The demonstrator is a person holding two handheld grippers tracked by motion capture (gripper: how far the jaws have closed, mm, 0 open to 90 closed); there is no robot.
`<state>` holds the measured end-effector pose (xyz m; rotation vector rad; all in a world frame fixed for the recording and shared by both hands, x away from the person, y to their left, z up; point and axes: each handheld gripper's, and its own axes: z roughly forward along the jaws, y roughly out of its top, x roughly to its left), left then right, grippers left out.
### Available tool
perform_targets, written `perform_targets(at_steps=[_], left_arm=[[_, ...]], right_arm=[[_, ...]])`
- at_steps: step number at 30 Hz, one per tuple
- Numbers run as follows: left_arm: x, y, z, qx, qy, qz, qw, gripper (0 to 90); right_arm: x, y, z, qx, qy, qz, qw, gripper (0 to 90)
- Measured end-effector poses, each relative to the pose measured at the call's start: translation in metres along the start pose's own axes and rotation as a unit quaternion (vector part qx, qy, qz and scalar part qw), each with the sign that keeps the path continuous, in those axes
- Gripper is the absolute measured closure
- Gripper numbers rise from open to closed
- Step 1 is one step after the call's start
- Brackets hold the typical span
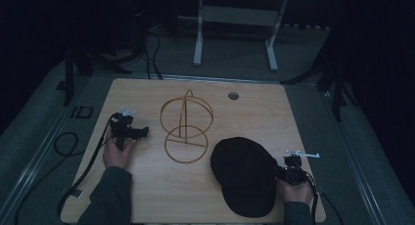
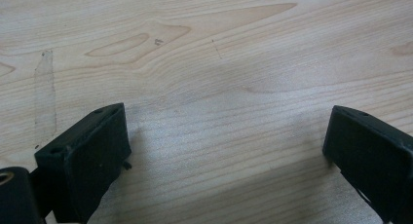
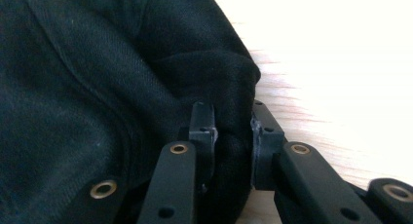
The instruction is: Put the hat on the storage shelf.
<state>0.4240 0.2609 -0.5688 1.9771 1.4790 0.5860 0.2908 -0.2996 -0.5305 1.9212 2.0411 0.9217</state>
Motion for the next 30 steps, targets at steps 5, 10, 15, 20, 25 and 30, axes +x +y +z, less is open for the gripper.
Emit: perform_targets(at_steps=[5,10,15,20,25,30], left_arm=[[0.0,0.0,0.0,0.0,0.0,0.0,1.0,2.7],[0.0,0.0,0.0,0.0,0.0,0.0,1.0,2.7],[0.0,0.0,0.0,-0.001,0.0,-0.001,1.0,2.7],[0.0,0.0,0.0,-0.001,0.0,-0.001,1.0,2.7],[0.0,0.0,0.0,-0.001,0.0,-0.001,1.0,2.7],[0.0,0.0,0.0,-0.001,0.0,-0.001,1.0,2.7]], right_arm=[[0.0,0.003,-0.002,-0.001,0.017,0.002,0.9999,76.9],[-0.002,0.011,-0.006,-0.005,0.05,0.01,0.9987,76.8],[-0.001,0.018,-0.011,-0.008,0.064,0.008,0.9979,76.7],[-0.004,0.027,-0.014,-0.015,0.077,0.016,0.9968,76.5],[-0.007,0.034,-0.019,-0.02,0.091,0.024,0.9954,76.5],[-0.006,0.044,-0.025,-0.028,0.091,0.019,0.9953,76.5]])
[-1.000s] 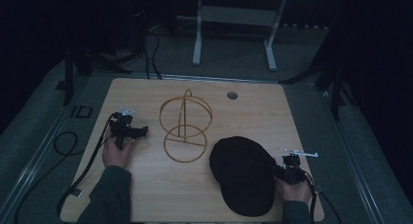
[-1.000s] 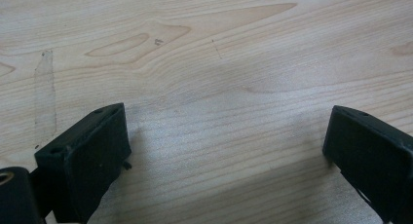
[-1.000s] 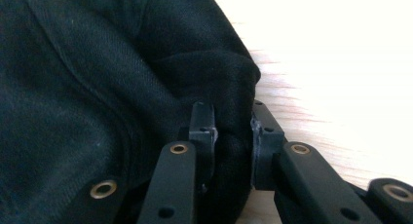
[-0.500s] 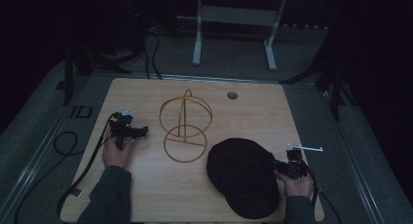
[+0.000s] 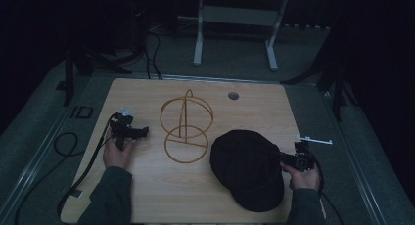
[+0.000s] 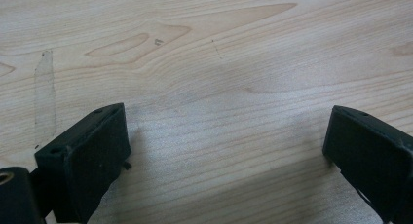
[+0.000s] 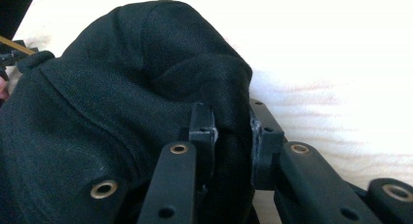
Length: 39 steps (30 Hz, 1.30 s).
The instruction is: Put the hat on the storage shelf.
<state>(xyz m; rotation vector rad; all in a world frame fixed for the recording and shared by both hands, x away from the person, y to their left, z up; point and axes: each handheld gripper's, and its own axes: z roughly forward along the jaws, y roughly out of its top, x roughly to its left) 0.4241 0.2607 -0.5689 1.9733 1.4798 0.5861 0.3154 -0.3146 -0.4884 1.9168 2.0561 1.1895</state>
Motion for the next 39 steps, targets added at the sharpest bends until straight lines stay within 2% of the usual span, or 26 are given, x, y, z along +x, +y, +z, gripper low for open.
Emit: perform_targets(at_steps=[15,39], left_arm=[[0.0,0.0,0.0,0.001,0.0,0.0,1.0,2.7],[0.0,0.0,0.0,0.001,0.0,0.0,1.0,2.7]], right_arm=[[0.006,0.036,-0.004,0.002,0.003,-0.021,0.9998,76.2],[0.011,0.078,-0.011,-0.01,0.014,-0.032,0.9993,75.7]])
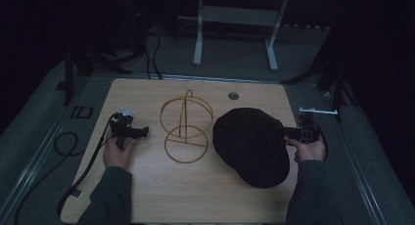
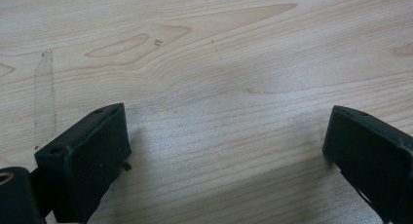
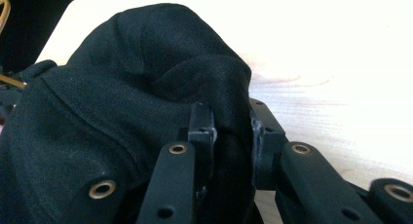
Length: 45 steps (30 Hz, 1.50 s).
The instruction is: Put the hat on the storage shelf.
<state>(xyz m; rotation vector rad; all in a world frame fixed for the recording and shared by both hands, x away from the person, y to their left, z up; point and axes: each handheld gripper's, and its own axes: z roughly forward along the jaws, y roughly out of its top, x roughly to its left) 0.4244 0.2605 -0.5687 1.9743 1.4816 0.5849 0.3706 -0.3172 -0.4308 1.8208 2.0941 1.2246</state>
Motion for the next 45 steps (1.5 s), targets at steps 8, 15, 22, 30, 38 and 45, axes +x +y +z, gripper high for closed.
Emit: perform_targets(at_steps=[8,15,22,30,38,45], left_arm=[[0.0,0.0,0.0,0.0,0.0,0.0,1.0,2.7],[0.0,0.0,0.0,0.0,0.0,0.0,1.0,2.7],[0.0,0.0,0.0,0.0,0.0,0.0,1.0,2.7],[0.0,0.0,0.0,-0.001,0.0,-0.001,1.0,2.7],[0.0,0.0,0.0,-0.001,0.0,-0.001,1.0,2.7],[0.0,0.0,0.0,-0.001,0.0,-0.001,1.0,2.7]], right_arm=[[0.0,0.018,-0.005,-0.009,-0.005,-0.004,0.9999,75.4],[0.0,0.029,-0.006,-0.01,-0.005,-0.008,0.9999,75.4],[-0.001,0.038,-0.005,-0.011,-0.006,-0.008,0.9999,75.4],[-0.001,0.049,-0.01,-0.019,-0.001,-0.002,0.9998,75.3],[-0.001,0.057,-0.011,-0.018,0.004,0.002,0.9998,75.3],[0.001,0.063,-0.01,-0.017,0.002,-0.001,0.9999,75.2]])
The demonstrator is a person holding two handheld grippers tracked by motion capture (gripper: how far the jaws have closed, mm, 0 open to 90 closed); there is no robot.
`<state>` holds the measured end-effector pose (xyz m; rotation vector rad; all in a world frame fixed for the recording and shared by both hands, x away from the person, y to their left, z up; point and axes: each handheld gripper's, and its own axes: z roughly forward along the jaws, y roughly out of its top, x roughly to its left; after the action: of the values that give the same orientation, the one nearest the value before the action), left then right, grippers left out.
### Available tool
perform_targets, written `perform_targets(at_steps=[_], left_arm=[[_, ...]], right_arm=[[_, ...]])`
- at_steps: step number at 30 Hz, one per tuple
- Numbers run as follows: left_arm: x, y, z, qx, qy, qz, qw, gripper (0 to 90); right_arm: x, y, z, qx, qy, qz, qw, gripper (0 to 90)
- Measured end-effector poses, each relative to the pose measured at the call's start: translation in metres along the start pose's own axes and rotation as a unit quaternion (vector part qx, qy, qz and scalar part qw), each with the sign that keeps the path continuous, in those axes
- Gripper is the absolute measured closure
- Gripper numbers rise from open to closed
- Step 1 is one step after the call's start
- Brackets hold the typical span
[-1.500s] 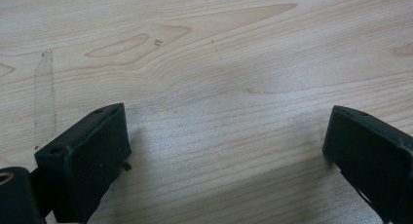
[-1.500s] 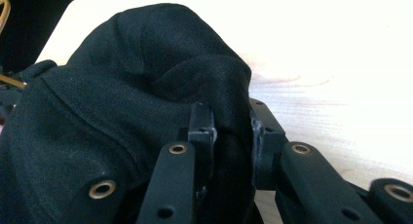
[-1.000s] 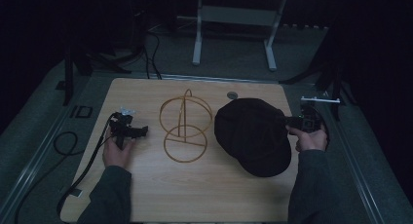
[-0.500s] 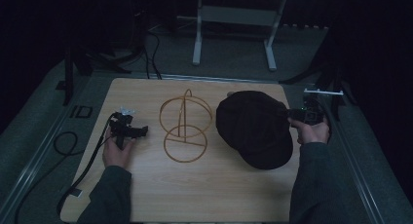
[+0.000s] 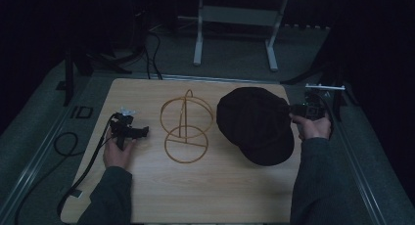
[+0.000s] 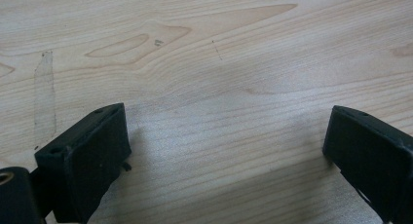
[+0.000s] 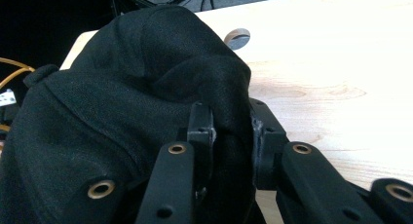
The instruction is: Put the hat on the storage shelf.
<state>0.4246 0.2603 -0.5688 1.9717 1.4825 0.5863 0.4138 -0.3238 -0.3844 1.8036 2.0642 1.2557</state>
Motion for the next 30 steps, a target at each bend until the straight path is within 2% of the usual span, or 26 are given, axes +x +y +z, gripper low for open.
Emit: perform_targets(at_steps=[14,30], left_arm=[[0.0,0.0,0.0,0.0,0.0,0.0,1.0,2.7],[0.0,0.0,0.0,0.0,0.0,-0.001,1.0,2.7]], right_arm=[[0.003,0.014,-0.007,-0.002,-0.004,-0.003,1.0,75.1],[0.015,0.031,-0.013,-0.016,0.009,-0.005,0.9998,75.1]])
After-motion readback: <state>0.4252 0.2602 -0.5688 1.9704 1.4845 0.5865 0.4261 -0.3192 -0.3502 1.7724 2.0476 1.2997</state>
